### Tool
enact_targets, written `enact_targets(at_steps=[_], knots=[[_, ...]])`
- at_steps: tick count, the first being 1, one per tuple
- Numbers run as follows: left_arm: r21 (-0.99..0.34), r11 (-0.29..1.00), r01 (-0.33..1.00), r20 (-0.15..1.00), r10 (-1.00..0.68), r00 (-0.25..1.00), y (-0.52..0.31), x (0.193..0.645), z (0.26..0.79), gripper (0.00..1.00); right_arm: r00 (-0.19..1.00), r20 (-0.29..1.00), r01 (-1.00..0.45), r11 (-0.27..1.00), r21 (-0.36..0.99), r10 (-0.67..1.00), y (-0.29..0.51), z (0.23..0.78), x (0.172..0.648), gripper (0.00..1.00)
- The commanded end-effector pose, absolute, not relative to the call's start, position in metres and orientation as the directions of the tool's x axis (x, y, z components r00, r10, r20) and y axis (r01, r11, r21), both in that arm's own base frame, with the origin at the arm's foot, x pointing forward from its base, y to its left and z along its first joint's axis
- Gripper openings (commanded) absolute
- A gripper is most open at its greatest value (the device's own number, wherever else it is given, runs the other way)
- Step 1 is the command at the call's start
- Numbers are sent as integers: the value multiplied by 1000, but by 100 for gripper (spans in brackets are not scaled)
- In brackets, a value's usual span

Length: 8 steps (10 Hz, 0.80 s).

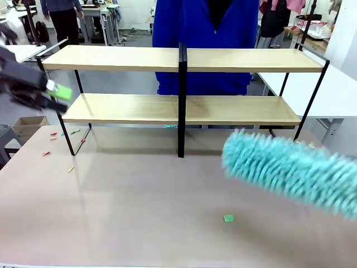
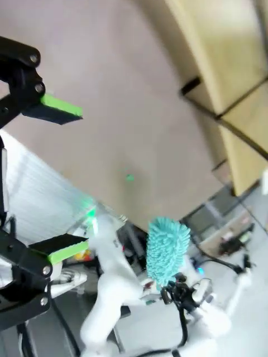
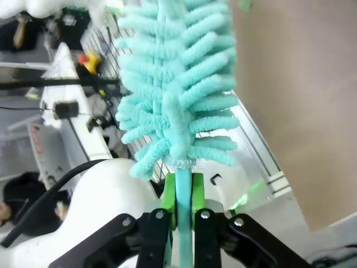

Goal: Clean the shelves.
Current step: Place the Duster on the table.

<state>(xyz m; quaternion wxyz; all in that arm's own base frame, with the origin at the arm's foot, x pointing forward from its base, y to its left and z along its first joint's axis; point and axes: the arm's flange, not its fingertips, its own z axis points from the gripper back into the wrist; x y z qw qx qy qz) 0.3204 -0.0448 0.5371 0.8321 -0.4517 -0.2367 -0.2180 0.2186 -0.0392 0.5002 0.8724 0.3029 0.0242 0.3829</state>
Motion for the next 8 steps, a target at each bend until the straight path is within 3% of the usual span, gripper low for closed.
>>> enact_targets(at_steps=[1, 3, 5, 6, 8], knots=[[-870, 424, 253, 277, -5, 961, -75, 246, 415, 100, 607, 106, -697, 464, 547, 787, -5, 456, 240, 12], [-889, 449, 88, 110, 22, 994, -73, 229, 380, 100, 648, 86, -688, 534, 491, 756, 11, 428, 263, 12], [-911, 408, -57, -106, -99, 989, -69, 234, 367, 100, 692, 107, -685, 604, 406, 713, 14, 425, 284, 12], [-900, 431, 64, 69, -4, 998, -55, 353, 426, 100, 699, 107, -682, 614, 399, 707, 15, 426, 292, 12], [-900, 431, 64, 69, -4, 998, -55, 353, 426, 100, 697, 82, -690, 635, 346, 712, 21, 424, 297, 12]])
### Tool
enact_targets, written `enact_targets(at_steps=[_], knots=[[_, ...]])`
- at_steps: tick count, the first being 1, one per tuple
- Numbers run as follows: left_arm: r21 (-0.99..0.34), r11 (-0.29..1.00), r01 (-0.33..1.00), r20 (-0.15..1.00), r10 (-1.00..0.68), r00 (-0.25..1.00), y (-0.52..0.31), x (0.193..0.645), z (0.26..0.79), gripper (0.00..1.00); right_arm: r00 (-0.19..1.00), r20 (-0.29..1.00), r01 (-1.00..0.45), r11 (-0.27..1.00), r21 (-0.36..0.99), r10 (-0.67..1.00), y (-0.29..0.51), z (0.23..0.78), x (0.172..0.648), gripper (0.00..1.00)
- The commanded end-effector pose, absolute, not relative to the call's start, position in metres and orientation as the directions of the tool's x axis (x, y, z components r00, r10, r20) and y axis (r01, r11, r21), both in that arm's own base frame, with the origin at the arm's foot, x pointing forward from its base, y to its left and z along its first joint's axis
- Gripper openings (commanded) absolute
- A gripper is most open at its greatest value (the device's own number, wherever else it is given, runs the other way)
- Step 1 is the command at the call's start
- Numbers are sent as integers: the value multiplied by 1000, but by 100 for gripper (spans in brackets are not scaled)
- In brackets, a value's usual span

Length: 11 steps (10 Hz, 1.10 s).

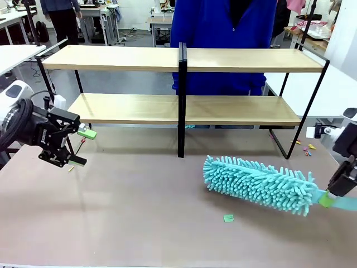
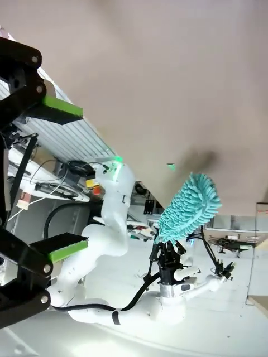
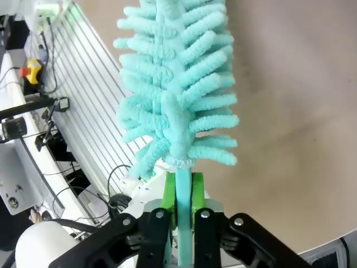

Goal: Clean the shelves.
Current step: Place the Duster on the table.

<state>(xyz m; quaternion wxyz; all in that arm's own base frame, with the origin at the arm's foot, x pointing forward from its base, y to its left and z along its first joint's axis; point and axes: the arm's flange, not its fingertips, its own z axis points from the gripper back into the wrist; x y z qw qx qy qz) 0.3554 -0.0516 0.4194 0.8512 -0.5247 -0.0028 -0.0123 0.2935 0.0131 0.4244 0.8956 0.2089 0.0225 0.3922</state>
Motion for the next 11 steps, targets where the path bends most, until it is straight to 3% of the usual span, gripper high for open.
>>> enact_targets(at_steps=[1, 2, 3, 4, 6, 7, 8, 9, 11], knots=[[-900, 431, 64, 69, -4, 998, -55, 353, 426, 100, 697, 86, -693, 638, 335, 712, 22, 423, 300, 12], [-900, 431, 64, 69, -4, 998, -55, 353, 426, 100, 724, 123, -683, 680, 269, 679, 17, 427, 305, 70], [-900, 431, 64, 69, -4, 998, -55, 353, 426, 100, 760, 180, -650, 731, 210, 624, 5, 435, 312, 70], [-900, 431, 64, 69, -4, 998, -55, 353, 426, 100, 800, 254, -584, 803, 118, 544, -10, 443, 319, 100], [-900, 431, 64, 69, -4, 998, -55, 353, 426, 100, 831, 428, -427, 901, 77, 357, -41, 464, 323, 100], [-900, 431, 64, 69, -4, 998, -55, 353, 426, 100, 818, 490, -423, 892, 158, 301, -56, 485, 306, 94], [-900, 431, 64, 69, -4, 998, -55, 353, 426, 100, 835, 476, -451, 839, 305, 275, -61, 505, 280, 100], [-900, 431, 64, 69, -4, 998, -55, 353, 426, 100, 850, 466, -454, 788, 416, 244, -66, 521, 255, 100], [-900, 431, 64, 69, -4, 998, -55, 353, 426, 100, 931, 356, -328, 625, 708, 86, -91, 544, 228, 100]])
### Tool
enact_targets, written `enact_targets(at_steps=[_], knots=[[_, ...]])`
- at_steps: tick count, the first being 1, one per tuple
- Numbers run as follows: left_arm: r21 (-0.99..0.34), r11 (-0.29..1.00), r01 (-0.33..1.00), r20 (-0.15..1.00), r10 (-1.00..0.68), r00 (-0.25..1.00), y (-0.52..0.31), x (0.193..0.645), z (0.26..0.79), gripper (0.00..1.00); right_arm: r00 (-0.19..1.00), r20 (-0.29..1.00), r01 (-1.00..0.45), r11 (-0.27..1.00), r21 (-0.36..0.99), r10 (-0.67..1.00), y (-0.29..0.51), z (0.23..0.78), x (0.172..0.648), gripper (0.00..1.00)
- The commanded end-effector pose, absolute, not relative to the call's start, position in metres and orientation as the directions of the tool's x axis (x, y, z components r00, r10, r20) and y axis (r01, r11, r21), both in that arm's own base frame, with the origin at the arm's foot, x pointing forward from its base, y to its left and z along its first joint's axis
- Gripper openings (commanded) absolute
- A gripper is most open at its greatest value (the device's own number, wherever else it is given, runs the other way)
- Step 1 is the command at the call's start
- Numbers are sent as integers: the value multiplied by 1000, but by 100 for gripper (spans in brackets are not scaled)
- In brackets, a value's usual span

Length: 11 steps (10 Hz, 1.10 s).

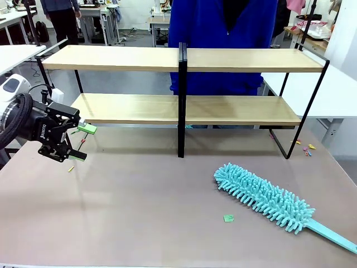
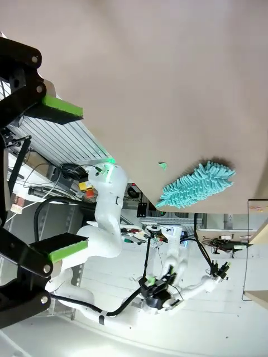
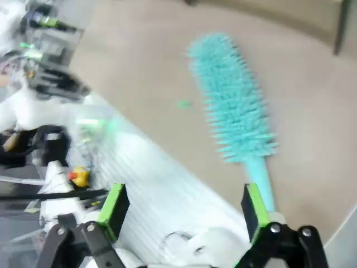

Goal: Clean the shelves.
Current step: Place the Duster on the table.

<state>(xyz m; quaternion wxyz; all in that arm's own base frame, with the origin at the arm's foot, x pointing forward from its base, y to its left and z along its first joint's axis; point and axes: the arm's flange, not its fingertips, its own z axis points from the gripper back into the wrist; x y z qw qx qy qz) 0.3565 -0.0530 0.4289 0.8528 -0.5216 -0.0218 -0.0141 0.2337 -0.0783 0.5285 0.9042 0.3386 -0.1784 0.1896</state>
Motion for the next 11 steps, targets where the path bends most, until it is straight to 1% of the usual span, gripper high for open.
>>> enact_targets(at_steps=[1, 2, 3, 11], knots=[[-900, 431, 64, 69, -4, 998, -55, 353, 426, 100, 953, 301, -266, 559, 785, 30, -98, 548, 225, 100], [-900, 431, 64, 69, -4, 998, -55, 353, 426, 100, 966, 258, -231, 532, 815, 24, -95, 548, 227, 100], [-900, 431, 64, 69, -4, 998, -55, 353, 426, 100, 898, 407, -420, 609, 673, 169, -86, 539, 218, 100], [-900, 431, 64, 69, -4, 998, -55, 353, 426, 100, 898, 407, -420, 609, 673, 169, -86, 539, 218, 100]])
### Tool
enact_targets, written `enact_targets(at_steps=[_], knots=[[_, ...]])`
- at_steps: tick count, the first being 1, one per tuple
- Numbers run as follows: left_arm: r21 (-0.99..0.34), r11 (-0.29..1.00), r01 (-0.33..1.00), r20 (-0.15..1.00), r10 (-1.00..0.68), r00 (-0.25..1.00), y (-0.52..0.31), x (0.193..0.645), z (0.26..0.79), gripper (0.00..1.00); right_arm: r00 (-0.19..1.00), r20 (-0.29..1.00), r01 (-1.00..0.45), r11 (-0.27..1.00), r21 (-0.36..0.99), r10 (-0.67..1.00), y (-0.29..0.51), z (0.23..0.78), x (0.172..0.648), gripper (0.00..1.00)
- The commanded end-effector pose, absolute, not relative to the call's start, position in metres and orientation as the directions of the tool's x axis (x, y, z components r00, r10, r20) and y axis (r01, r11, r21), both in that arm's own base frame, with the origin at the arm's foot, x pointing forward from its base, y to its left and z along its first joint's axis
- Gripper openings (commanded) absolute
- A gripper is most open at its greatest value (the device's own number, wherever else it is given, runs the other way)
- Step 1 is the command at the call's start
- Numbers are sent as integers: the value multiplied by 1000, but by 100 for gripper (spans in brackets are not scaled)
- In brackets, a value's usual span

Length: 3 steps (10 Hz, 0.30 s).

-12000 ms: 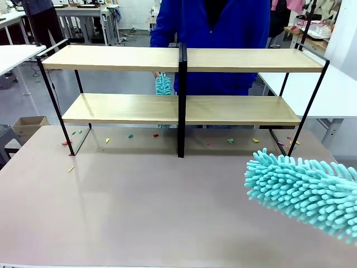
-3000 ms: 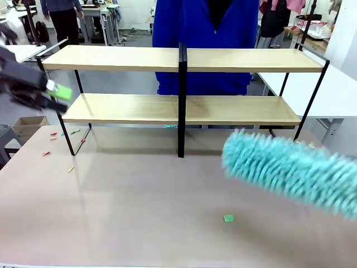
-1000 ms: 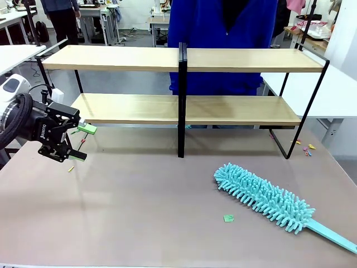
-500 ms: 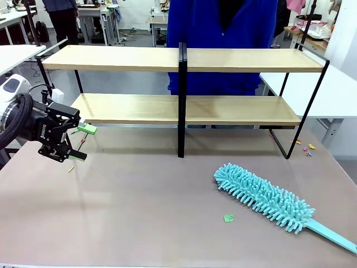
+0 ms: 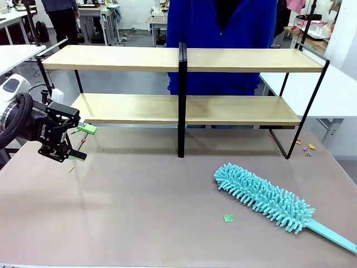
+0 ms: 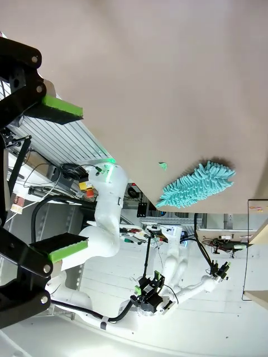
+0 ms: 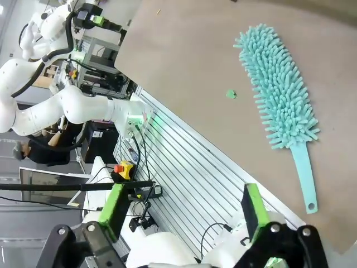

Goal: Clean the shelves.
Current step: Place the Duster on the table.

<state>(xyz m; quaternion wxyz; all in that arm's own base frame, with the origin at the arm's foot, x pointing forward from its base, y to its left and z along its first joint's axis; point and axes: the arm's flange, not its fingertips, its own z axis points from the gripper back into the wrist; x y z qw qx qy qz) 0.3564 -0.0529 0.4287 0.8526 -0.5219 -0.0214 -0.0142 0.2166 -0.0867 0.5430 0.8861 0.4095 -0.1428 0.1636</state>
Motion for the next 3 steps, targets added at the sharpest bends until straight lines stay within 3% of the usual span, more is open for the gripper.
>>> enact_targets(at_steps=[1, 3], knots=[[-900, 431, 64, 69, -4, 998, -55, 353, 426, 100, 898, 407, -420, 609, 673, 169, -86, 539, 218, 100], [-900, 431, 64, 69, -4, 998, -55, 353, 426, 100, 898, 407, -420, 609, 673, 169, -86, 539, 218, 100]])
